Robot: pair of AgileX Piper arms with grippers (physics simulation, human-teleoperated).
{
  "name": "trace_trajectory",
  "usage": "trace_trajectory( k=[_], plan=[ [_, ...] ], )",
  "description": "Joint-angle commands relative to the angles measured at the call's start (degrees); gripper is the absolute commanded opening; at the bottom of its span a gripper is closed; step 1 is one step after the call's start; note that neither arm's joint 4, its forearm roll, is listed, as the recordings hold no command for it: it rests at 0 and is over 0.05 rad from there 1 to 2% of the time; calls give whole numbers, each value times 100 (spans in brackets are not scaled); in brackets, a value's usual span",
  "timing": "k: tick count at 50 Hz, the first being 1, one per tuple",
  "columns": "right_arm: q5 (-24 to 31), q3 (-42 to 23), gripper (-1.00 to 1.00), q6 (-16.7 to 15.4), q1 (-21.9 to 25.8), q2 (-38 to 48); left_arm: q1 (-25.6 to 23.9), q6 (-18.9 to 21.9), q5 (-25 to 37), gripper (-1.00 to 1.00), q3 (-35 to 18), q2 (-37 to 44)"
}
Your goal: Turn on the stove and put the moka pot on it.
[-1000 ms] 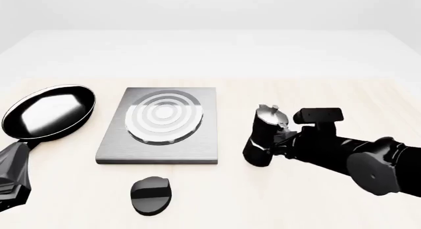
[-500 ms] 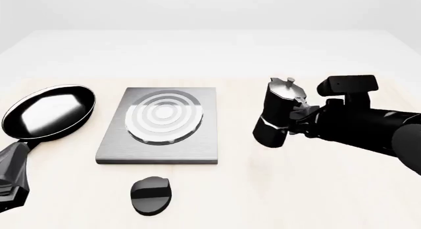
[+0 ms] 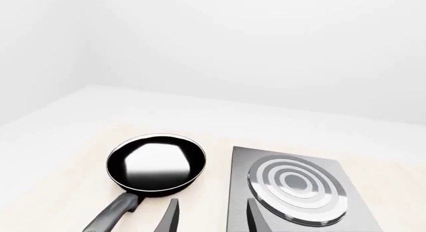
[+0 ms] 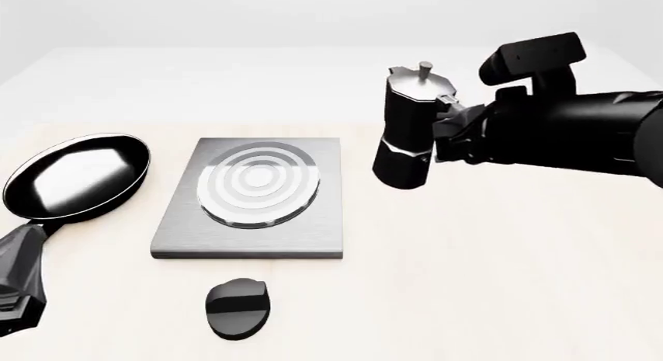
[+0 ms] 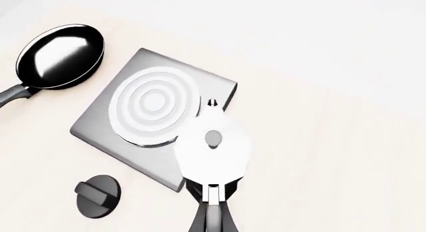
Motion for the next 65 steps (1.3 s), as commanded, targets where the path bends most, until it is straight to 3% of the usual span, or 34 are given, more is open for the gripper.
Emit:
trace_trajectory(
  k=[1,13,26,43,65],
  plan=[
    [236,-822,-100,-322,373,327,1,-6,-19,100,23,4],
    [171,-1430,-100,-777,783,830,-6,-6,-5,100,8,22],
    [68,-1820,-100,-998,1180,1316,-14,7,-52,100,30,75],
    [-124,-2318,-100,-1166,1427,1898,26,21,-152,100,104,110],
    [-670,-2588,-100,-1032,1632,2758,160,-30,-26,100,91,-41]
  ],
)
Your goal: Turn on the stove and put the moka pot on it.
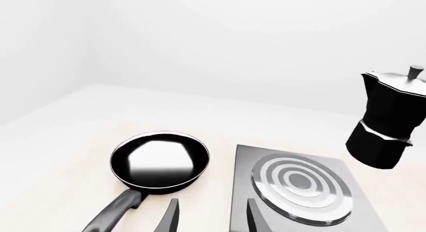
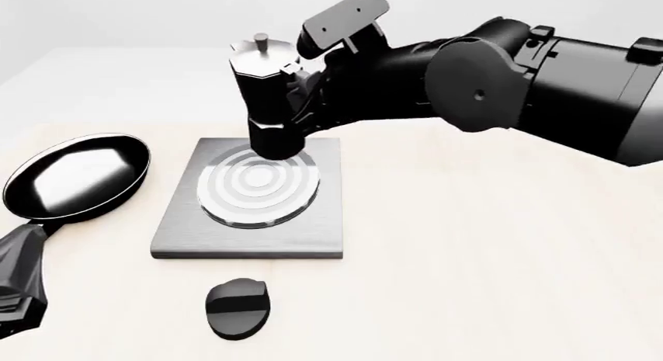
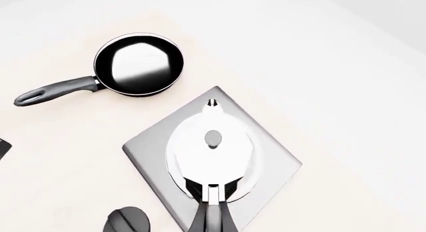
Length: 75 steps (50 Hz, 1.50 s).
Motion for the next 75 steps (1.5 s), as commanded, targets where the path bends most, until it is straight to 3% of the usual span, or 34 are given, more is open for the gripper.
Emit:
trace_trajectory(
  k=[1,50,75],
  plan=[
    [-257,-288,-100,51,40,455,63,-29,25,100,1,-34],
    [-1017,-842,-100,231,-15,2237,135,16,-585,100,73,657],
    [-1214,-1224,-100,160,-219,3010,149,61,-894,100,99,1024]
  ],
)
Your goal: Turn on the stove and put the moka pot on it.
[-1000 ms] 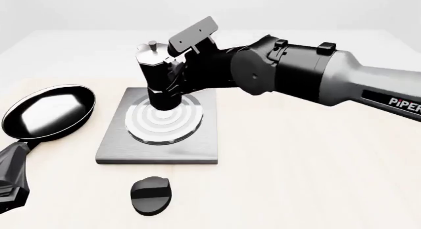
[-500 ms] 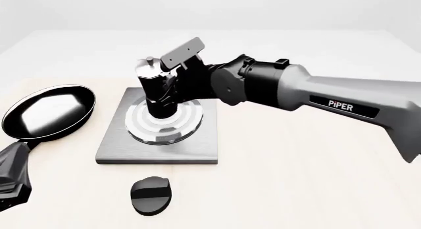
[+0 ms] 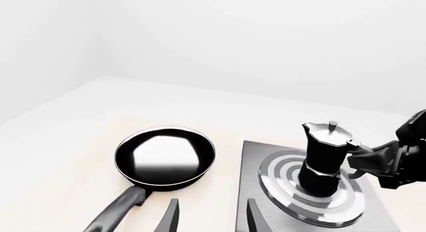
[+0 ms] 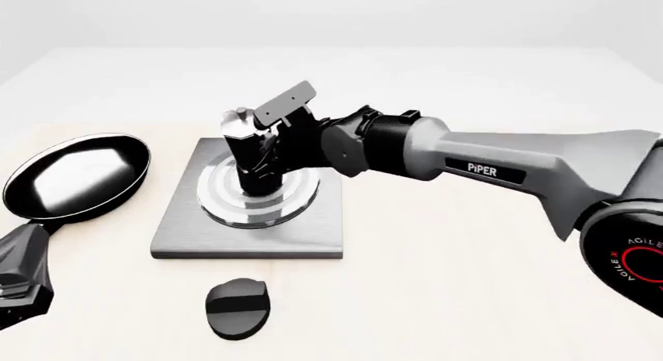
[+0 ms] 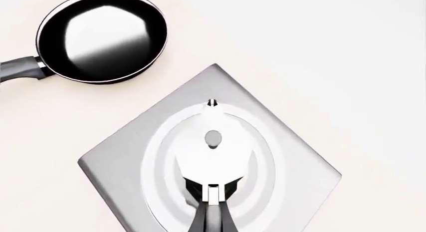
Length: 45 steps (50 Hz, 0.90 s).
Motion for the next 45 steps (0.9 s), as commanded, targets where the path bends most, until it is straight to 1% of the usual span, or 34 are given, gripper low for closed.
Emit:
trace_trajectory(
  k=[1,8,17,27,28,30,36,38,45],
  plan=[
    [-95,-292,-100,30,-96,320,7,20,-173,100,7,207],
    [-102,-423,-100,40,-128,505,13,40,-312,100,11,369],
    [-184,-330,-100,129,-130,613,0,53,-473,100,13,544],
    [-222,-194,-100,103,-147,632,-1,56,-444,100,14,512],
    [-218,-165,100,81,-142,605,0,56,-443,100,13,507],
    [-168,-144,100,22,-157,568,-4,52,-424,100,13,481],
    [-83,-28,100,3,-150,320,-12,51,-338,100,13,369],
    [-50,-6,100,-46,-172,256,-16,51,-289,100,12,309],
    [137,250,100,-95,-164,-223,-26,54,-191,100,11,174]
  ],
)
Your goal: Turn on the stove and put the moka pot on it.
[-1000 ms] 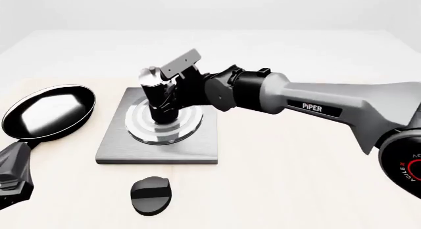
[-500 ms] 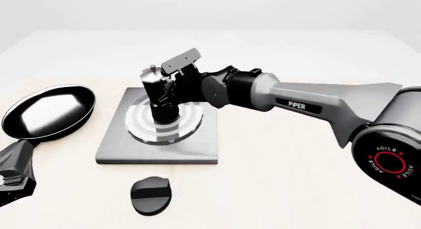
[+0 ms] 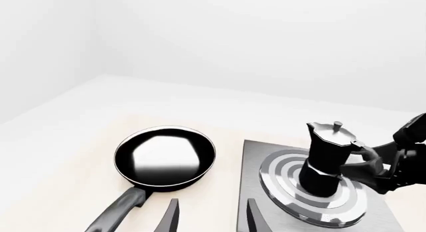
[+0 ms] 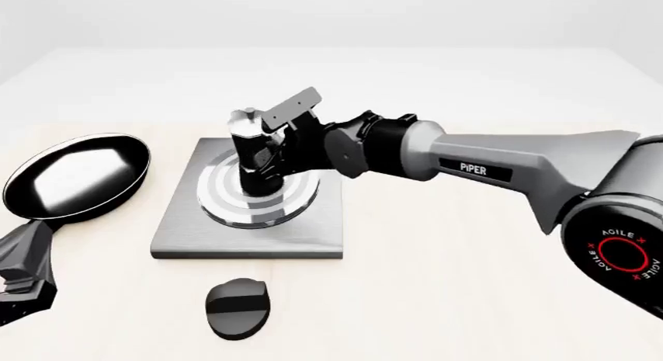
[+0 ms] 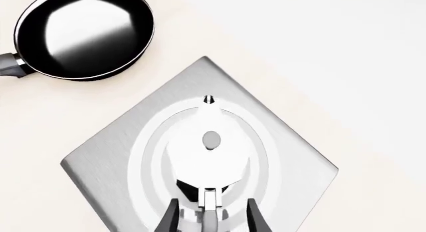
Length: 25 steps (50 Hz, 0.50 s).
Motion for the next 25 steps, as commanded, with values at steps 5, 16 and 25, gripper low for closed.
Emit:
trace_trajectory(
  k=[5,16,25],
  plan=[
    [284,596,100,-93,47,-840,-24,15,239,100,-7,-314],
    [444,1344,100,8,220,-1790,-70,57,465,100,-12,-596],
    [632,1812,100,85,244,-2634,-116,123,741,100,-38,-931]
  ],
)
